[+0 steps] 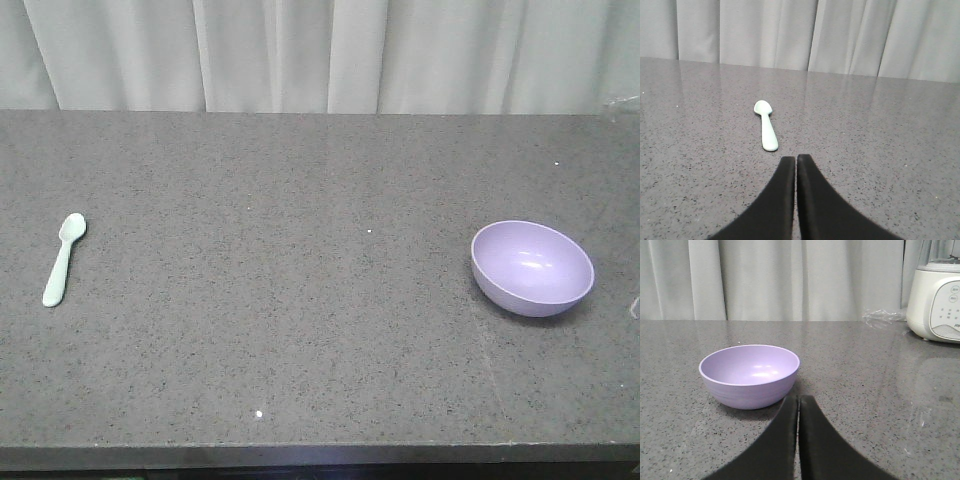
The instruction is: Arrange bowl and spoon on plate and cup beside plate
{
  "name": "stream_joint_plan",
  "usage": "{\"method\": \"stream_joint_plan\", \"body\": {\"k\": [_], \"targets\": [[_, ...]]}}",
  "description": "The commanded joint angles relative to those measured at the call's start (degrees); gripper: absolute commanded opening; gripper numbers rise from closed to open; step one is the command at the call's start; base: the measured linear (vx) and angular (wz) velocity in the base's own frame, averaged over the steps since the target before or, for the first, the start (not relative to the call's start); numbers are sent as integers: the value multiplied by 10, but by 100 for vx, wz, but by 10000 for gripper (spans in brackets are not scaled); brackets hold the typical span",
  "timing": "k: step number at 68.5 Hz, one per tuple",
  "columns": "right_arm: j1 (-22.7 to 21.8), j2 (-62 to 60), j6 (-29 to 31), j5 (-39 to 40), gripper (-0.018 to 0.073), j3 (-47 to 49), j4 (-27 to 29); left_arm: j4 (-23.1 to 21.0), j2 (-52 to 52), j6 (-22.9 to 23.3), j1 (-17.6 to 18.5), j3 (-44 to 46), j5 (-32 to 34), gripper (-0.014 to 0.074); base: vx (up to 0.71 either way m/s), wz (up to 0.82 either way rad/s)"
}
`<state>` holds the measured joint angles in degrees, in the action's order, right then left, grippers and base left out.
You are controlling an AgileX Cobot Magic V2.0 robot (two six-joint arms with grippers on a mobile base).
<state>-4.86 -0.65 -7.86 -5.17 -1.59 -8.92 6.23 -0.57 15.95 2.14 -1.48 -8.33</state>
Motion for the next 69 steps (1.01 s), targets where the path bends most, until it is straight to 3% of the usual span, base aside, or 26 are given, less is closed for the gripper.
{"method": "stream_joint_plan", "body": {"k": [1,13,23,29,38,47,56,63,69], "targets": [[1,-5,-5,62,-3,-2,21,0,-3,6,-2,4,45,-6,0,0],[1,-5,-62,110,-3,-2,150,-13,-3,14,-2,4,60,-6,0,0],[3,-5,-72,141,-3,-1,254,-108,-3,79,-2,5,111,-6,0,0],[6,-5,-72,134,-3,14,284,-148,-3,98,-2,5,152,-6,0,0],[6,13,-61,99,-3,107,238,-205,-3,107,-1,28,192,-6,0,0],[6,112,-32,46,-3,254,114,-174,-2,106,-1,102,171,-6,0,0],[6,228,-30,9,0,386,49,-96,23,103,-1,219,69,-6,0,0],[6,293,-30,18,4,429,44,-48,78,88,-1,317,-47,-4,0,0],[6,331,-31,32,6,437,45,-32,128,59,-1,383,-117,-4,0,0]]}}
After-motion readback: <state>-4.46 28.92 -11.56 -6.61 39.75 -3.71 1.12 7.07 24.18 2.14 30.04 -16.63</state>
